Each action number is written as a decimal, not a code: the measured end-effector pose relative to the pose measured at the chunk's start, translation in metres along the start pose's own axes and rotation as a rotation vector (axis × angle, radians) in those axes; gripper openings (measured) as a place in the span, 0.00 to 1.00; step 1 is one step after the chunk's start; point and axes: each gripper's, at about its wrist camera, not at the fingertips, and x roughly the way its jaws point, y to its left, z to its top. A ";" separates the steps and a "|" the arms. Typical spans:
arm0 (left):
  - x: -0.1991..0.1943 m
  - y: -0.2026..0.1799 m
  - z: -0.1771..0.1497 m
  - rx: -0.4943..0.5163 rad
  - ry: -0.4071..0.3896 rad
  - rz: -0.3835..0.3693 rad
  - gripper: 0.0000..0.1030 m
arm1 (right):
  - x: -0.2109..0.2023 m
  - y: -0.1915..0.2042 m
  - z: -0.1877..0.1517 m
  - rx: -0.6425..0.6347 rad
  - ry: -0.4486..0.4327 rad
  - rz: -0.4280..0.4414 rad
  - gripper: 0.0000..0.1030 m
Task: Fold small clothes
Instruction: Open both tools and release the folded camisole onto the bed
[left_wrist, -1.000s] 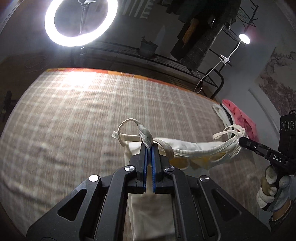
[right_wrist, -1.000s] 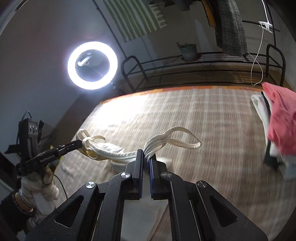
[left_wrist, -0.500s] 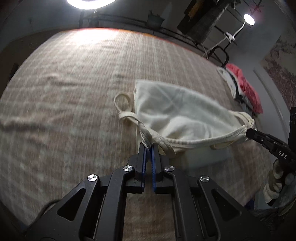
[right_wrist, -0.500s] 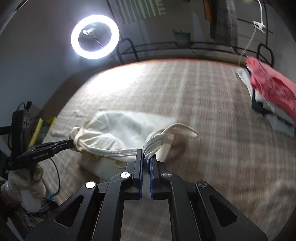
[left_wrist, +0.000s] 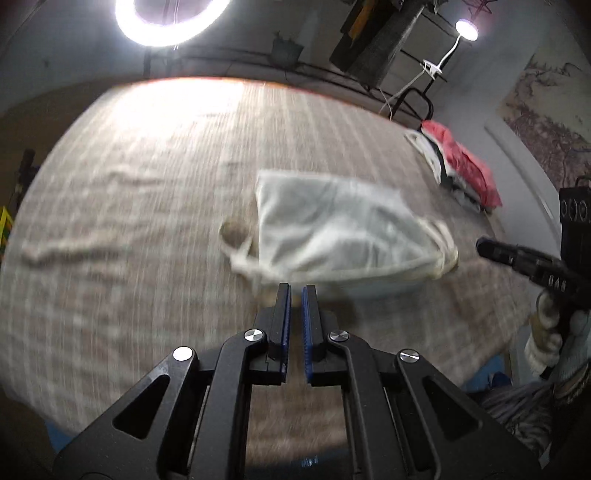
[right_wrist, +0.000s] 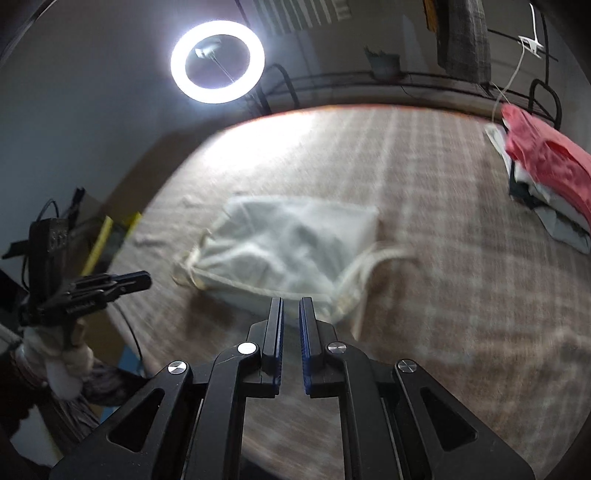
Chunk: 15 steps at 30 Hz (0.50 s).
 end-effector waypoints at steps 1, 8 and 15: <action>0.005 -0.002 0.007 0.000 -0.008 0.007 0.02 | 0.005 0.003 0.004 -0.009 -0.001 -0.011 0.07; 0.059 -0.013 0.033 0.052 0.049 0.041 0.02 | 0.067 -0.005 0.013 -0.006 0.099 -0.104 0.07; 0.073 0.010 -0.012 0.031 0.206 0.000 0.02 | 0.079 -0.014 -0.028 -0.018 0.258 -0.092 0.07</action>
